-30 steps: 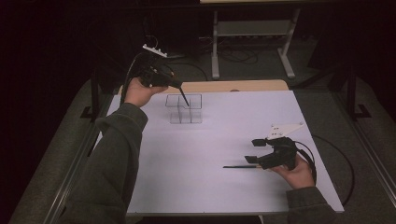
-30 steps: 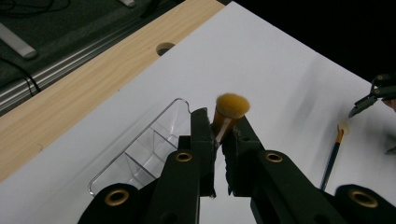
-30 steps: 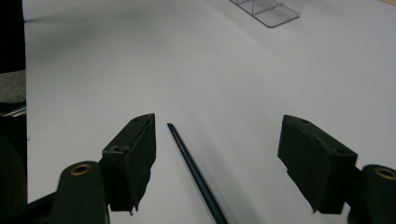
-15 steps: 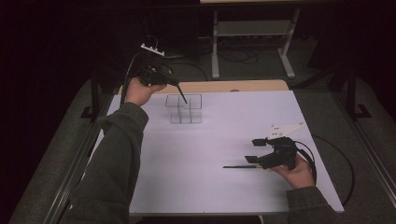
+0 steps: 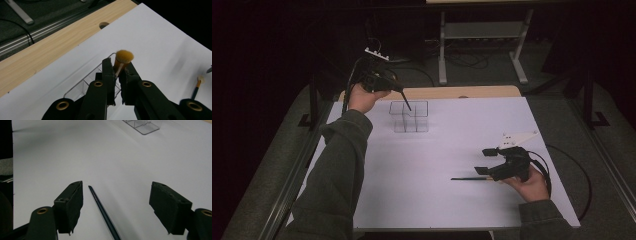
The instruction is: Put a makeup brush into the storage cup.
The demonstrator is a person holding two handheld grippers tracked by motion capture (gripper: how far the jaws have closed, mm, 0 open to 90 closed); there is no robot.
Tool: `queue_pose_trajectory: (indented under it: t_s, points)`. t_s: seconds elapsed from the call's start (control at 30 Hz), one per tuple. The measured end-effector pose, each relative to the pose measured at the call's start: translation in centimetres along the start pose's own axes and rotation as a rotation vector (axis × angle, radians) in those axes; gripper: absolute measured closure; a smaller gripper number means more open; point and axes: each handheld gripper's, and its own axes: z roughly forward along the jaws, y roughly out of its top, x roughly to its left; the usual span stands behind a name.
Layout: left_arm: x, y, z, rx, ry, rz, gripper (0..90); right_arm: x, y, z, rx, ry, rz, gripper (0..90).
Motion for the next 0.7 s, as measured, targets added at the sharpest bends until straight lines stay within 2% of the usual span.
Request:
queue_pose_trajectory:
  t_s: [0.2,0.7]
  points:
    - [0.2,-0.1,0.2,-0.002,0.002,-0.012,83.0,0.1,0.0,0.1,0.001,0.001,0.000,26.1]
    - [0.2,-0.4,1.7,0.035,0.008,-0.018,83.0,0.0,0.0,0.0,-0.004,0.002,-0.006,26.1]
